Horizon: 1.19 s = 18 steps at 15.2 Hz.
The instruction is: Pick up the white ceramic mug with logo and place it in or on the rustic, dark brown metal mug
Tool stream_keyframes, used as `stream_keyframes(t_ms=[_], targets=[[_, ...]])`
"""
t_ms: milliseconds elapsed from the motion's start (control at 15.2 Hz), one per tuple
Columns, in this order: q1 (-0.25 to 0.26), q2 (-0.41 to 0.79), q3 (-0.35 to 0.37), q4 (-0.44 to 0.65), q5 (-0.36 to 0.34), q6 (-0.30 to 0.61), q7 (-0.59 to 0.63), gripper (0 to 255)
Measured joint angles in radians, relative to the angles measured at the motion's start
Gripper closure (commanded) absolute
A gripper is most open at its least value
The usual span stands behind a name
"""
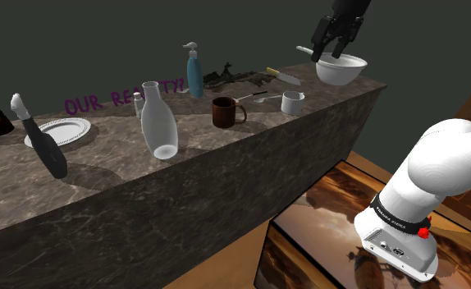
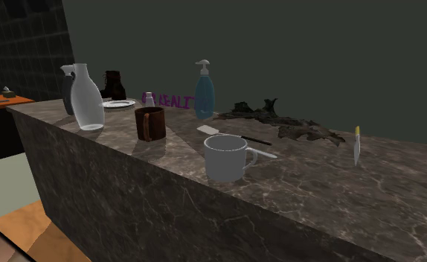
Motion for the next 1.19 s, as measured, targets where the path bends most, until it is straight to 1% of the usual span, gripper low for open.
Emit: stream_keyframes(t_ms=[132, 330, 594, 858, 1188], targets=[[-0.003, 0.013, -0.006, 0.001, -0.004, 0.010, -0.006, 0], [-0.015, 0.072, -0.031, -0.016, -0.022, 0.075, -0.033, 0], [-0.033, 0.183, -0.066, -0.031, -0.047, 0.185, -0.070, 0], [-0.050, 0.293, -0.104, -0.024, -0.067, 0.274, -0.110, 0], [-0.070, 0.457, -0.150, 0.021, -0.082, 0.377, -0.160, 0]])
